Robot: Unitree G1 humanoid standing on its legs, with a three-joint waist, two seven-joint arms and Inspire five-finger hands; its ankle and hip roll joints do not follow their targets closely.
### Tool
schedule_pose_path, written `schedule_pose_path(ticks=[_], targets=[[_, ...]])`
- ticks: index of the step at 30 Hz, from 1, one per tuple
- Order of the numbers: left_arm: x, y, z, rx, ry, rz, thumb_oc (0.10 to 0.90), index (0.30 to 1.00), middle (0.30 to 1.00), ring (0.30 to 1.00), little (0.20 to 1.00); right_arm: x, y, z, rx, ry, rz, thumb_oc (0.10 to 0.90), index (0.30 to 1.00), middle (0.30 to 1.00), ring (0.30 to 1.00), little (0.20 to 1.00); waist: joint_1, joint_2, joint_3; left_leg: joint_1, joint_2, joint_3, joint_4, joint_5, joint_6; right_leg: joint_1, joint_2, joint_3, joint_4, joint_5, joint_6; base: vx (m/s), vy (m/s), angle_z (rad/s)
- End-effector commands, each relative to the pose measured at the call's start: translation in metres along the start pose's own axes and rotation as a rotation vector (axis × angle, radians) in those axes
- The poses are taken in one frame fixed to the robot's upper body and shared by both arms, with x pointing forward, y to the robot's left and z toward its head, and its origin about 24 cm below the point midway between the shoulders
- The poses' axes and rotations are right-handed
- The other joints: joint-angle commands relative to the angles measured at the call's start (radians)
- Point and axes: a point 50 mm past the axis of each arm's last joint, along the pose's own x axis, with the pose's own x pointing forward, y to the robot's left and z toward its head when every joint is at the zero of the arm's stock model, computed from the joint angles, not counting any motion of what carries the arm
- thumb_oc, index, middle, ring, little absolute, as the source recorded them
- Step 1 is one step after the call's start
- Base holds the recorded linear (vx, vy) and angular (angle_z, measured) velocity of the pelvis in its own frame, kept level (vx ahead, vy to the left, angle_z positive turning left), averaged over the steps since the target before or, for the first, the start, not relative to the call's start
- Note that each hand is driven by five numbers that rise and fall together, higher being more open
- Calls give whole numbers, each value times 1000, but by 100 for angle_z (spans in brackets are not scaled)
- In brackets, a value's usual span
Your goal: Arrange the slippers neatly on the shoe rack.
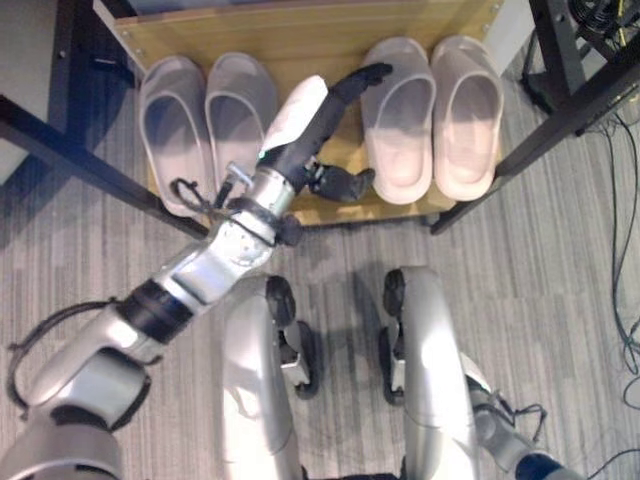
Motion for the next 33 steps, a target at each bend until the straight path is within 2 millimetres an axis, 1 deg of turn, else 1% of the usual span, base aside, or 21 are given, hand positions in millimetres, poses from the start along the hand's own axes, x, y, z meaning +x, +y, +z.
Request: schedule_pose_path(ticks=[1,2,6,7,9,11,12,14,17,19,20,21,23,24,25,26,29,30,31,32,33], targets=[[1,27,91,-198,-446,-58,800,900,900,900,900,-3,-2,-5,-30,4,-14,800,900,900,900,900,15,9,-30,59,-58,-179,35,-123,0,-45,4,91,-86,93,-69,0,0,0],[-1,26,97,-243,-466,-77,800,900,900,900,900,-2,-1,-8,-39,28,-5,800,900,900,900,900,17,10,-30,59,-55,-180,35,-126,-1,-45,5,90,-84,92,-71,0,0,0],[-6,32,99,-331,-487,-41,800,900,900,900,900,-3,-3,-9,-43,25,-9,800,900,900,900,900,20,16,-30,59,-58,-187,27,-124,-6,-45,7,83,-89,94,-70,0,0,0],[-18,36,100,-385,-501,-46,800,900,900,900,900,-2,-6,-6,-26,8,-28,800,900,900,900,900,27,16,-30,59,-58,-187,21,-124,-8,-45,10,81,-93,94,-73,0,0,0],[-29,38,98,-430,-502,-63,800,900,900,900,900,4,-18,2,-3,-15,-75,800,900,900,900,900,30,21,-30,59,-56,-185,3,-117,-11,-45,12,75,-107,104,-74,26,57,0],[-39,33,92,-520,-485,-132,800,900,900,900,900,12,-42,10,32,-40,-157,800,900,900,900,900,48,18,-30,59,-44,-176,-56,-100,-14,-45,6,57,-168,135,-75,-62,82,3],[-45,29,87,-585,-458,-194,800,900,900,900,900,16,-57,14,49,-48,-202,800,900,900,900,900,63,12,-31,59,-33,-168,-144,-72,-11,-45,3,43,-256,177,-67,-179,47,3],[-52,25,80,-646,-431,-250,800,900,900,900,900,17,-61,12,38,-47,-211,800,900,900,900,900,80,-9,-48,59,-26,-159,-226,-35,-14,-45,0,29,-340,215,-71,-194,12,-3],[-62,14,67,-703,-360,-309,800,900,900,900,900,14,-56,4,33,-25,-198,800,900,900,900,900,92,-16,-115,60,-20,-170,-351,33,-14,-28,-12,-3,-466,256,-71,-156,-8,0],[-70,-4,53,-782,-272,-394,800,900,900,900,900,13,-52,0,26,-10,-184,800,900,900,900,900,95,-11,-169,63,-5,-175,-459,99,-10,-9,-32,-38,-588,297,-64,-197,11,15],[-70,-4,53,-782,-272,-394,800,900,900,900,900,13,-52,0,26,-10,-184,800,900,900,900,900,95,-10,-171,63,-5,-175,-462,100,-10,-9,-32,-39,-591,298,-64,-168,9,31],[-74,-10,46,-801,-228,-410,800,900,900,900,900,13,-51,0,24,-7,-179,800,900,900,900,900,98,-15,-184,89,5,-174,-509,116,-12,25,-40,-54,-647,312,-70,-87,9,26],[-82,-24,32,-846,-142,-441,800,900,900,900,900,13,-45,-1,23,-1,-162,800,900,900,900,900,98,-13,-203,124,9,-172,-570,134,-11,56,-39,-63,-708,334,-63,-120,34,11],[-92,-42,21,-896,-48,-502,800,900,900,900,900,13,-38,0,22,1,-141,800,900,900,900,900,92,-11,-219,161,18,-172,-634,159,-20,96,-48,-73,-779,365,-45,-101,36,-2],[-92,-42,21,-896,-48,-503,800,900,900,900,900,13,-38,0,22,1,-141,800,900,900,900,900,92,-11,-218,165,18,-172,-637,161,-20,100,-48,-73,-782,366,-45,-115,49,-1],[-107,-56,4,-921,61,-507,800,900,900,900,900,13,-35,1,27,8,-122,800,900,900,900,900,87,-10,-233,214,24,-162,-692,177,-24,143,-49,-79,-842,382,-41,-59,27,0],[-129,-61,-16,-790,196,-456,800,900,900,900,900,13,-23,6,41,0,-73,800,900,900,900,900,84,-7,-248,324,30,-146,-813,209,-31,242,-59,-88,-953,404,-31,-19,12,0],[-150,-72,-25,-869,295,-452,800,900,900,900,900,12,-17,2,42,24,-47,800,900,900,900,900,80,-7,-260,405,35,-130,-893,233,-39,313,-65,-94,-1034,424,-17,-23,21,5],[-150,-71,-26,-870,296,-451,800,900,900,900,900,12,-17,2,41,24,-46,800,900,900,900,900,78,-8,-257,411,35,-130,-898,235,-39,319,-65,-94,-1039,426,-17,5,11,3],[-168,-83,-37,-944,396,-461,800,900,900,900,900,7,-8,-7,48,60,-12,800,900,900,900,900,76,-8,-267,504,33,-112,-1004,261,-49,408,-76,-101,-1138,448,-5,23,-16,8],[-176,-85,-41,-935,431,-478,800,900,900,900,900,4,-4,-13,39,84,7,800,900,900,900,900,72,-9,-265,565,24,-103,-1070,284,-56,462,-80,-102,-1197,463,2,60,-4,17]])
